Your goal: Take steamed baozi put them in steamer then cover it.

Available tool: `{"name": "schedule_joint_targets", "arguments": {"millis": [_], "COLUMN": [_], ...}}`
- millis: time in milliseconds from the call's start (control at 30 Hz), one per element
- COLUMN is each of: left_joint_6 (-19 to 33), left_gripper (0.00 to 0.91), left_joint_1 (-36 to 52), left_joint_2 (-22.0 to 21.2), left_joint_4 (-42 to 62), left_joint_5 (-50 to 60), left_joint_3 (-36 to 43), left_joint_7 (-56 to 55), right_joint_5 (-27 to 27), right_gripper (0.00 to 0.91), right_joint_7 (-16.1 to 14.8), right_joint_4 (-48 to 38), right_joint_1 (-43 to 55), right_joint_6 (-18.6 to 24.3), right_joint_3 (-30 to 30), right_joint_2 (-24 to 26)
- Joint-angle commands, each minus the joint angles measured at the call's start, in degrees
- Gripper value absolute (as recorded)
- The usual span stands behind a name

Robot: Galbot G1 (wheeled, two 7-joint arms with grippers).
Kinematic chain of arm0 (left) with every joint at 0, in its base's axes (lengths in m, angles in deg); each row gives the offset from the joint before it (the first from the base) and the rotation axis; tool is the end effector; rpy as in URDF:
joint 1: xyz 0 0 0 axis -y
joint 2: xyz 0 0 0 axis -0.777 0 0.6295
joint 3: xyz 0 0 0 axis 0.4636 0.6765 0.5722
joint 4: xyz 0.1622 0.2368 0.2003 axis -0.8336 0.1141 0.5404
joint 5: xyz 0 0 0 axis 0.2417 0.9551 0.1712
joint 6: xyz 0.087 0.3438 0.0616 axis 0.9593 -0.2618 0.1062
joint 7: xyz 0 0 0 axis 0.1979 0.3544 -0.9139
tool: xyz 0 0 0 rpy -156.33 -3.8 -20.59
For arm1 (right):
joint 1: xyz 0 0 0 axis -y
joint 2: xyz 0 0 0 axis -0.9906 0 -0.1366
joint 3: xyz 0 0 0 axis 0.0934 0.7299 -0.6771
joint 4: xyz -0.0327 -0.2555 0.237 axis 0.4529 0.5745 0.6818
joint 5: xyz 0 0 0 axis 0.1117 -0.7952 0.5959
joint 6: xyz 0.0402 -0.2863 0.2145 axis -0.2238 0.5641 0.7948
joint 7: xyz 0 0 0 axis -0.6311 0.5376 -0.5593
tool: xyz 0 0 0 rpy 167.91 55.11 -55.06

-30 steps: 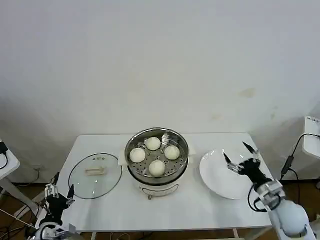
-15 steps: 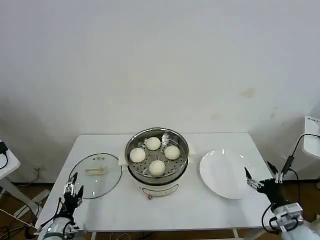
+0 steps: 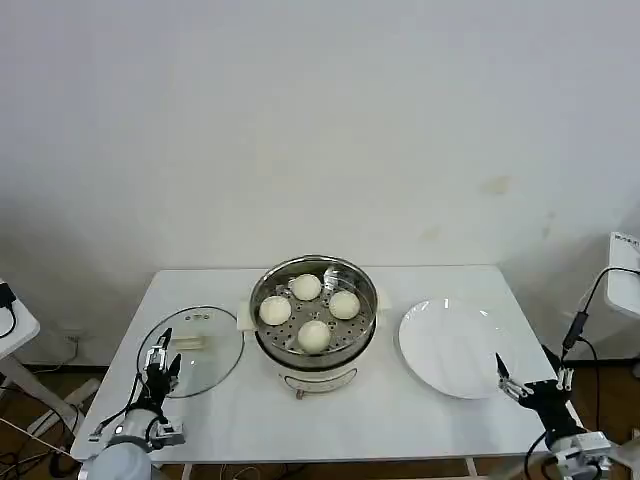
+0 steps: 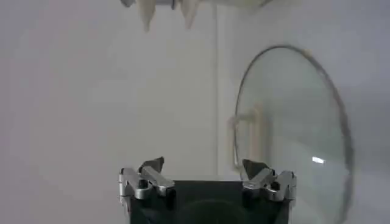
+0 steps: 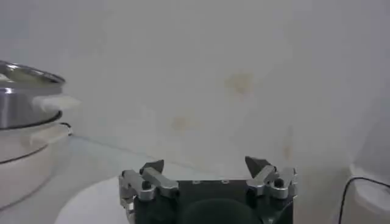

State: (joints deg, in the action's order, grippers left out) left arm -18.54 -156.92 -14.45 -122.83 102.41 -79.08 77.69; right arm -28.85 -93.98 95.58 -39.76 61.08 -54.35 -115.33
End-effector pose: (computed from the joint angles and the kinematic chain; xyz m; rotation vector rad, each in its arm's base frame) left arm 0.2620 0.1489 -0.3920 -0.1174 -2.0938 -2.1502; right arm 0.1715 -0.1907 -0.3243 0.0032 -3.0329 0.3695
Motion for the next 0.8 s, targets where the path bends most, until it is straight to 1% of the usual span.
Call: {"name": "schedule_joint_targets", "arguments": {"millis": [33, 233, 800], "left_joint_6": [-0.01, -0.09, 0.03], "left_gripper": [0.907, 0.907, 0.907], "left_joint_1": [5.95, 7.99, 13.24], "left_joint_2": [0.21, 0.18, -0.88], "left_joint_4": [4.91, 7.39, 14.7], "left_joint_5": [0.53, 0.11, 0.78], "left_joint_3": [2.66, 3.85, 5.36], "left_joint_7": [-0.15, 0.14, -0.76], "right_joint_5": [1.0, 2.08, 2.29], "right_gripper": [0.907, 0.907, 0.907], "right_joint_7": [0.29, 0.34, -0.24], "right_joint_4": [2.22, 3.05, 3.3], "right_joint_1": [-2.41, -2.89, -3.71], "right_joint_6": [-0.4, -0.74, -0.32], "right_joint_3": [-0.85, -1.36, -1.62], "right_joint_2": [-1.32, -1.33, -2.36]}}
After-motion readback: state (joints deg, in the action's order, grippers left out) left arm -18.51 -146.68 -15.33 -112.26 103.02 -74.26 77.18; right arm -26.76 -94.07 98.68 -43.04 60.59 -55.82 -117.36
